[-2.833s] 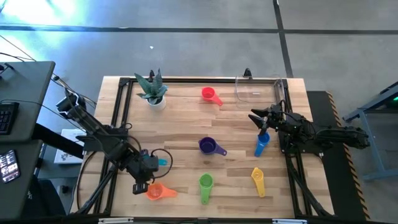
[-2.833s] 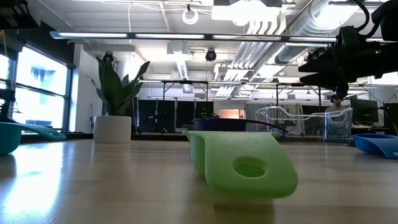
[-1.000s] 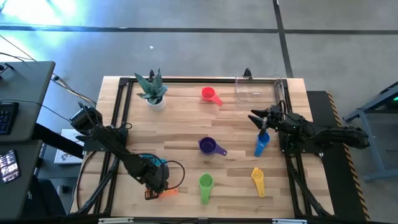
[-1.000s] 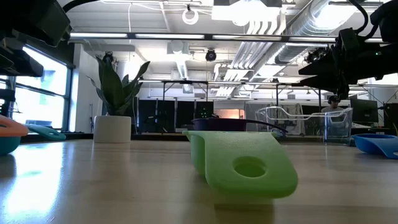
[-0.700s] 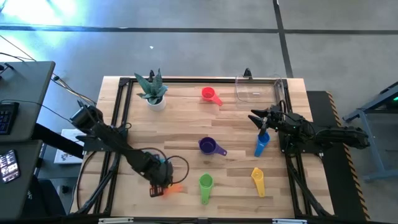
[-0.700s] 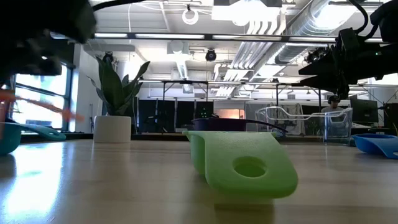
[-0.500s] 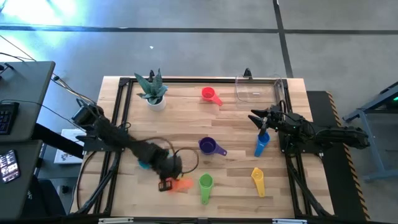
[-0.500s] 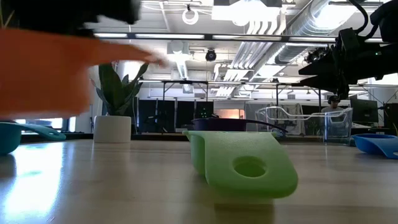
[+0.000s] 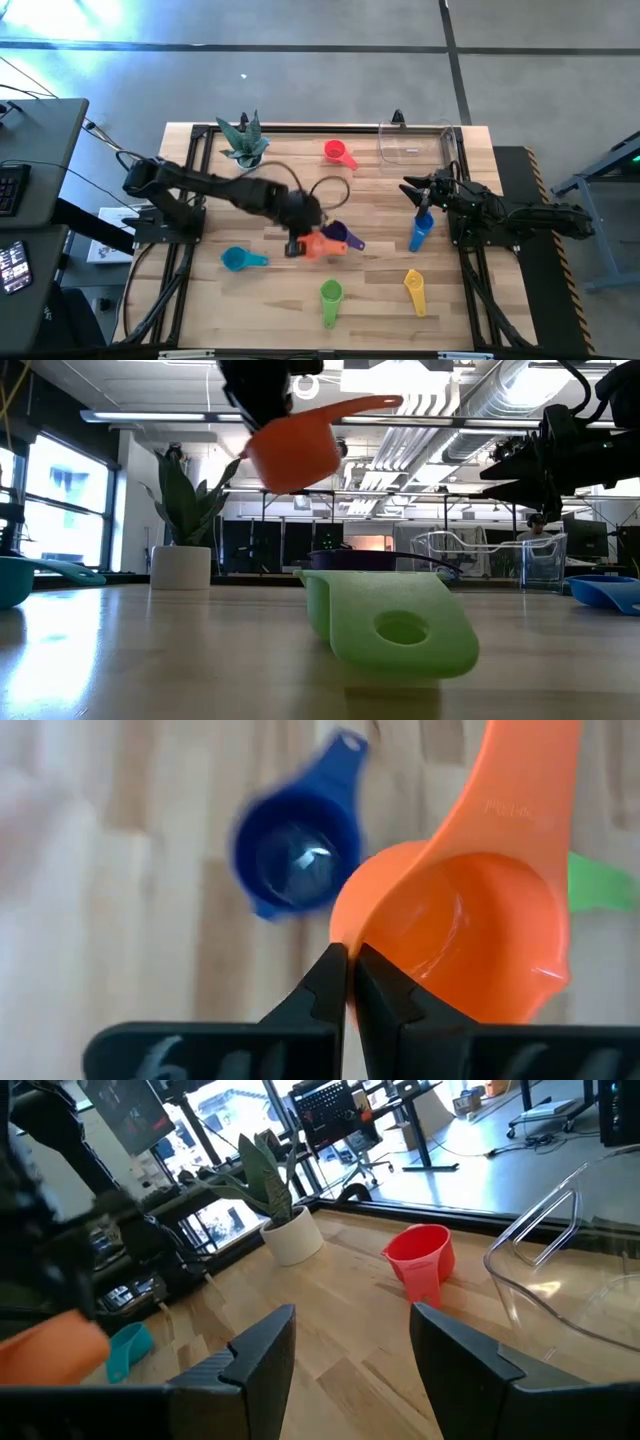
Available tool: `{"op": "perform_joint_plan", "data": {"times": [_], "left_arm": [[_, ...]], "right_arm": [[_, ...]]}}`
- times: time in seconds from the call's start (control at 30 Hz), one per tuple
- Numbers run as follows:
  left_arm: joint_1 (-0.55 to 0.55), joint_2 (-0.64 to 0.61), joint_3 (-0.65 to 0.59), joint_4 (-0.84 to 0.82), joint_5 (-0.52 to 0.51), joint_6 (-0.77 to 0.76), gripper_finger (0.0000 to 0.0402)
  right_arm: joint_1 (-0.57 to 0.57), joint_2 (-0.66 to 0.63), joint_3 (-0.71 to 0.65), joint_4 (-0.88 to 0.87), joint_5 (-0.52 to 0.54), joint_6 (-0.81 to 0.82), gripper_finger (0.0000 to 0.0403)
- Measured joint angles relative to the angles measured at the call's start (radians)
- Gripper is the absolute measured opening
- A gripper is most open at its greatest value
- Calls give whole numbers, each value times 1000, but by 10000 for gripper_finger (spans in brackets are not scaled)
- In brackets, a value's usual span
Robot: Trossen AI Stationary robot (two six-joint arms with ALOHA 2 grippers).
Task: Nest measuring cups in basket
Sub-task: Stack the orange measuring cup on top of the violet measuring cup
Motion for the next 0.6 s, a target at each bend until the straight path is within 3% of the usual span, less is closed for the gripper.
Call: {"op": "perform_joint_plan", "data": {"times": [0.3, 0.6], "left_arm": [[122, 0, 44, 44, 0, 290, 1], [189, 2, 44, 179, 43, 387, 1]], "right_arm": [[0, 0, 0, 38, 46, 95, 190], [0, 0, 0, 41, 146, 269, 190]]}}
